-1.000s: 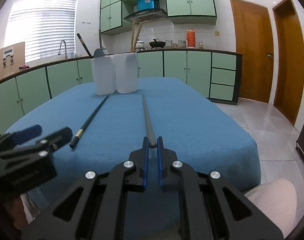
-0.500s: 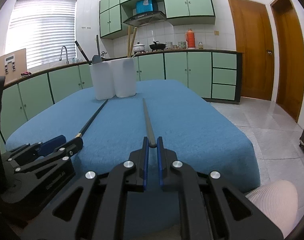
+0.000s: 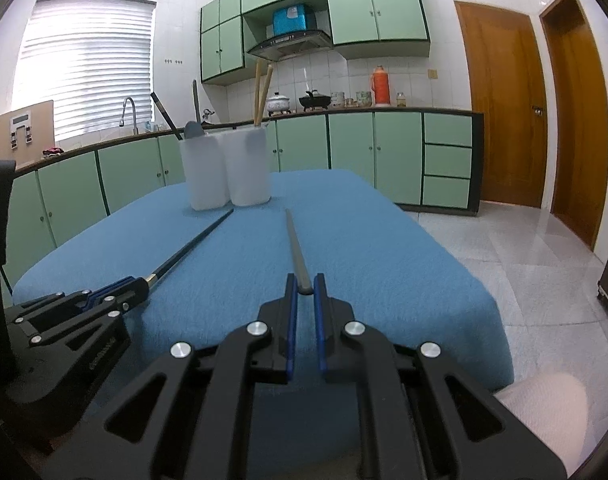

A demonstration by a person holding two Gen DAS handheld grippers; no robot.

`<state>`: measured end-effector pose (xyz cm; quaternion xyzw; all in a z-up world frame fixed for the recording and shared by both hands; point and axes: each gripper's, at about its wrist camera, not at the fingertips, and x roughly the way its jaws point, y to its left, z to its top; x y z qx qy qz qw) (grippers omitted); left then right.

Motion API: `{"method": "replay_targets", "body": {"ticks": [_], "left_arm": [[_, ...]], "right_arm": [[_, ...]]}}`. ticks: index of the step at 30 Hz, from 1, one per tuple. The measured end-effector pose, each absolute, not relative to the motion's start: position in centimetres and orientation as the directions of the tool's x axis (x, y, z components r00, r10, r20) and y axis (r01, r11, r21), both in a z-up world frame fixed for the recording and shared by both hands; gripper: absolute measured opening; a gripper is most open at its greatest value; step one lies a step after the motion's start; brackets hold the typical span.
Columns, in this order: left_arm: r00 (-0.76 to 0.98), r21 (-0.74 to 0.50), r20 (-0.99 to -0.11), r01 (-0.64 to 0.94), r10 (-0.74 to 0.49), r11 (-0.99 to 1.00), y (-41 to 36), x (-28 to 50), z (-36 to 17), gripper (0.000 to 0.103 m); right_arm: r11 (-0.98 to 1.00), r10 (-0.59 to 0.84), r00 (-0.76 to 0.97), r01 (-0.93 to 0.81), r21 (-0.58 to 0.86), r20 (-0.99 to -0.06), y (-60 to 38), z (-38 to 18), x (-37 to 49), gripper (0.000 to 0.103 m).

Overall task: Organize utensils
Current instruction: 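Carry both chopsticks over the white holder and lower them in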

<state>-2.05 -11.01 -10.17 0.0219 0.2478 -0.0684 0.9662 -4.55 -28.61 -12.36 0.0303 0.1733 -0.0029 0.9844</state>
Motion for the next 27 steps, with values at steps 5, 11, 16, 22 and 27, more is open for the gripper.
{"method": "replay_targets", "body": {"ticks": [5,11,16,22,27], "left_arm": [[0.898,0.023,-0.424,0.141,-0.118,0.99,-10.2,-3.0,-7.6,0.006],[0.929,0.023,-0.345,0.148,-0.131,0.989,-8.8,-3.3,-3.3,0.006],[0.943,0.005,-0.293,0.168,-0.16,0.986,-7.7,-2.8,0.6,0.006],[0.94,-0.029,-0.277,0.201,-0.201,0.979,-6.6,-0.8,4.6,0.006],[0.932,-0.071,-0.276,0.224,-0.235,0.972,-5.7,1.0,7.1,0.006]], "right_arm": [[0.999,0.007,0.958,0.005,0.041,-0.286,-28.9,-10.0,-4.7,0.007],[0.999,0.042,0.973,-0.034,0.042,-0.225,-29.6,-6.0,-4.2,0.007],[0.995,0.091,0.976,-0.083,0.048,-0.2,-30.5,-1.6,-2.8,0.006],[0.989,0.147,0.966,-0.144,0.033,-0.215,-30.5,3.5,-0.3,0.006],[0.976,0.219,0.947,-0.215,0.042,-0.237,-30.2,7.2,1.9,0.006]]}}
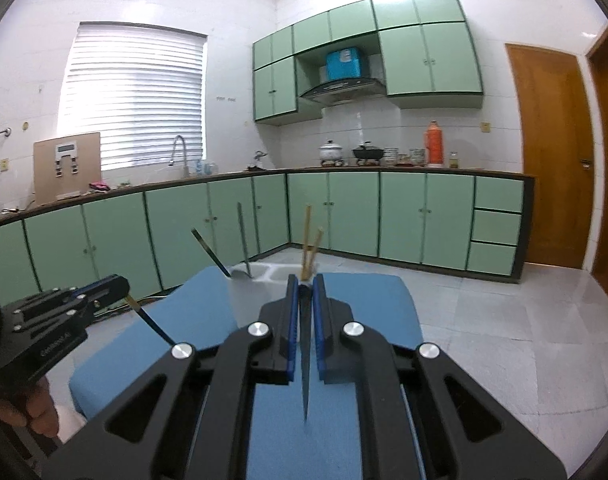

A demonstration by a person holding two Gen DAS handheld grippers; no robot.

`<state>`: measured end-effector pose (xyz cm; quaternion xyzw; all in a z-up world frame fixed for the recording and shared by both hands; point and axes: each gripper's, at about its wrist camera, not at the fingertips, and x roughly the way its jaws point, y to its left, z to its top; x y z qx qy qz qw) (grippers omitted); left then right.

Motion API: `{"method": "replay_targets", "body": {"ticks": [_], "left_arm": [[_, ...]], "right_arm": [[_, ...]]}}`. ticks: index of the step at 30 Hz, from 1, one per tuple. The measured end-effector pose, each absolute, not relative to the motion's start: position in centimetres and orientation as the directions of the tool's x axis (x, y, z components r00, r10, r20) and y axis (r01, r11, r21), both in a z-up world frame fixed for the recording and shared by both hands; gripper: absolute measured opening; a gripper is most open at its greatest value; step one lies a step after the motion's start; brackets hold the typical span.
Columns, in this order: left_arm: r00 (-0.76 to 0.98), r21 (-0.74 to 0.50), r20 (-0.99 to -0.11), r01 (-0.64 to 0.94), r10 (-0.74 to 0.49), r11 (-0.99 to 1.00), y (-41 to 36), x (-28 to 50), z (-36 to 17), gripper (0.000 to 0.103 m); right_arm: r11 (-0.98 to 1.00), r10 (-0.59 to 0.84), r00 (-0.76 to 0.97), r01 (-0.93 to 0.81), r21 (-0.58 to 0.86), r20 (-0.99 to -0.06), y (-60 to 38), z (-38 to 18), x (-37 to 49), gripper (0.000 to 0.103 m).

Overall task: Organize utensils
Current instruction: 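Carry both chopsticks over the white holder and lower them in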

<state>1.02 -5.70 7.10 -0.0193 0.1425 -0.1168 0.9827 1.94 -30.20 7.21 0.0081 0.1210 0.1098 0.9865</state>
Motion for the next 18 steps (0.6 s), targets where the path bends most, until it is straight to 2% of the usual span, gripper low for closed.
{"method": "replay_targets", "body": {"ticks": [12,18], "left_arm": [[0.94,-0.071,-0.206,0.263,-0.272,0.962,-4.7,4.2,12.1,0.006],[0.951,-0.069,-0.122,0.277,-0.284,0.958,-4.8,6.6,15.9,0.006]], "right_arm": [[0.944,0.325,0.917,-0.329,0.025,-0.23,-27.7,13.6,7.0,0.006],[0.937,0.346,0.92,-0.348,0.025,-0.183,-26.9,17.3,9.9,0.006]]}}
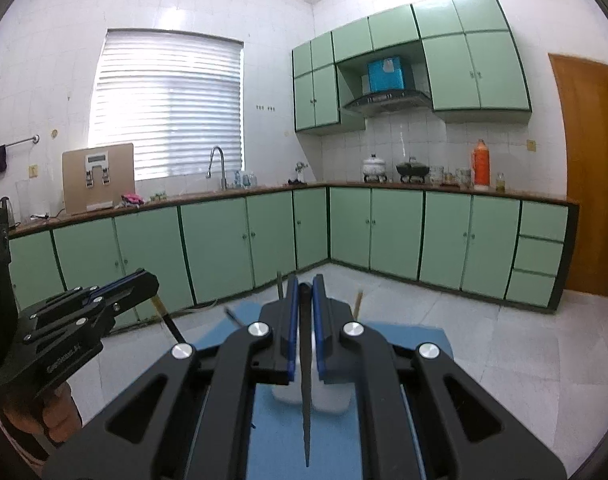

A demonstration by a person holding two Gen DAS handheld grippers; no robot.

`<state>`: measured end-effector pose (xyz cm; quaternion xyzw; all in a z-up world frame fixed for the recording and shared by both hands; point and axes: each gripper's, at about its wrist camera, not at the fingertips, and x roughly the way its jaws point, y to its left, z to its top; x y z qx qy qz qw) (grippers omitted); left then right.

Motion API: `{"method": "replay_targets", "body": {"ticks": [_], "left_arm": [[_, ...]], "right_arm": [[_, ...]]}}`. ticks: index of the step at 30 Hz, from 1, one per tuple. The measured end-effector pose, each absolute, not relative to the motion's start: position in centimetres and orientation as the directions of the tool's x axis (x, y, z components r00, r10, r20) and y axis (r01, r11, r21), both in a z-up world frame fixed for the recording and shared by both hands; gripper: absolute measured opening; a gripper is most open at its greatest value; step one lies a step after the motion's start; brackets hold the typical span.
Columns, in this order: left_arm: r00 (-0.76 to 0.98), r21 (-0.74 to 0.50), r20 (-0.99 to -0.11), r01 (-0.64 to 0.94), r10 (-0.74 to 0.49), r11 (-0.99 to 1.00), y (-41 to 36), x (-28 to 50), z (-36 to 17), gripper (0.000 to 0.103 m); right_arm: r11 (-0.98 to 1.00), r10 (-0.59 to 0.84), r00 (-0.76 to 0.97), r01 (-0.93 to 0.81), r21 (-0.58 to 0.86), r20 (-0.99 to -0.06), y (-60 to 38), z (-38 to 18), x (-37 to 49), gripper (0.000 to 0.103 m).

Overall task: Organize utensils
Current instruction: 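Carry both chopsticks over the white holder and lower them in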

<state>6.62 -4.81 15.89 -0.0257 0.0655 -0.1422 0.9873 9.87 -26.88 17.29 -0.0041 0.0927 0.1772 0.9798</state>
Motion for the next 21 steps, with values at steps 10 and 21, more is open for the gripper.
{"method": "replay_targets", "body": {"ticks": [10,21], "left_arm": [[0.969,-0.029,-0.01,0.246,-0.247,0.969,-6.8,13.3,20.1,0.006],[0.973,0.015,-0.078,0.22,-0.218,0.975,-8.9,20.6,17.3,0.006]], "right_arm": [[0.94,0.341,0.933,-0.342,0.017,-0.117,-26.1,22.8,16.8,0.006],[0.955,0.296,0.941,-0.295,0.029,-0.163,-25.8,19.1,24.4,0.006]]}}
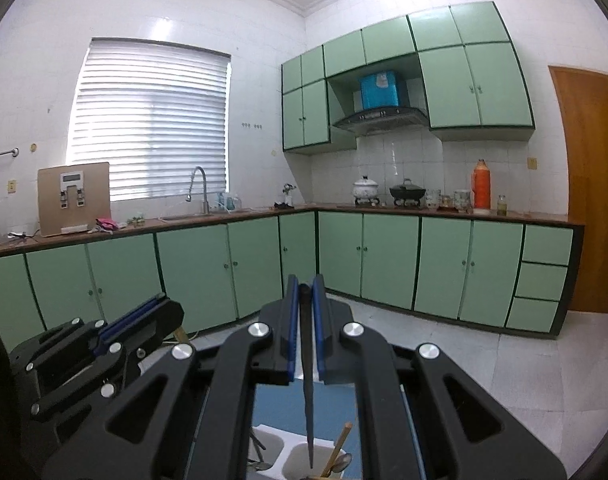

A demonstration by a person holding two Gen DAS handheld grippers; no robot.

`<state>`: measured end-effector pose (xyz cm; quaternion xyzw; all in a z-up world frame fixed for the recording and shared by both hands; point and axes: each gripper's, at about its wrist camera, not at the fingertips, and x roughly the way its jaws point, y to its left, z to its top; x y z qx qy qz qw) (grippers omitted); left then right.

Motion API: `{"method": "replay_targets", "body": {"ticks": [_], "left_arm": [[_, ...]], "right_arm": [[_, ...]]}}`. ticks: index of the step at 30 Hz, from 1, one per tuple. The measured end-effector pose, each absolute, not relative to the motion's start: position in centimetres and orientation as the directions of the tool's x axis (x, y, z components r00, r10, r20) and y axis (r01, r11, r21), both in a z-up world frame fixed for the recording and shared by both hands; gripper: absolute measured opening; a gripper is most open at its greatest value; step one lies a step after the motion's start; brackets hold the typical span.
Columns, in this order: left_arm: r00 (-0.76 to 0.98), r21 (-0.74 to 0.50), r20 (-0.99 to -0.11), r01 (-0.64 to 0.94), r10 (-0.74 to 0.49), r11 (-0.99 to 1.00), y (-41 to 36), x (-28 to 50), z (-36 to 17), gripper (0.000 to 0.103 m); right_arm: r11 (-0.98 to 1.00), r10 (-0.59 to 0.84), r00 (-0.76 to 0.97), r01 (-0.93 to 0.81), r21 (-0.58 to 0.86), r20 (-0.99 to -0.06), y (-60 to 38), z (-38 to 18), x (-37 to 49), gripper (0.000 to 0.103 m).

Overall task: Organize utensils
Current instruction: 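Carry both chopsticks over the white holder and lower them in, then open both tools to release the chopsticks into the holder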

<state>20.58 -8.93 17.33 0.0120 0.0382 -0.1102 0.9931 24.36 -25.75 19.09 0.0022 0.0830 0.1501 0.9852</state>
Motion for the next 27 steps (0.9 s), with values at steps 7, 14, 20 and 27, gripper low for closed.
{"method": "replay_targets", "body": {"ticks": [7,14,20,27], "left_arm": [[0.965,0.003,-0.169,0.202,-0.199,0.979,-9.2,23.6,13.8,0.006],[0.955,-0.002,-0.226,0.197,-0.193,0.98,-9.2,25.0,11.3,0.006],[0.945,-0.011,-0.267,0.193,-0.189,0.981,-9.0,25.7,9.5,0.006],[0.933,-0.026,-0.305,0.193,-0.192,0.981,-8.6,25.9,8.2,0.006]], "right_arm": [[0.957,0.289,0.93,-0.283,0.058,-0.228,-25.7,14.5,26.0,0.006],[0.957,0.289,0.917,-0.281,0.067,-0.274,-25.0,11.5,26.6,0.006],[0.956,0.291,0.906,-0.285,0.064,-0.308,-24.2,9.6,26.6,0.006],[0.957,0.284,0.896,-0.285,0.047,-0.342,-23.4,8.3,26.3,0.006]]}}
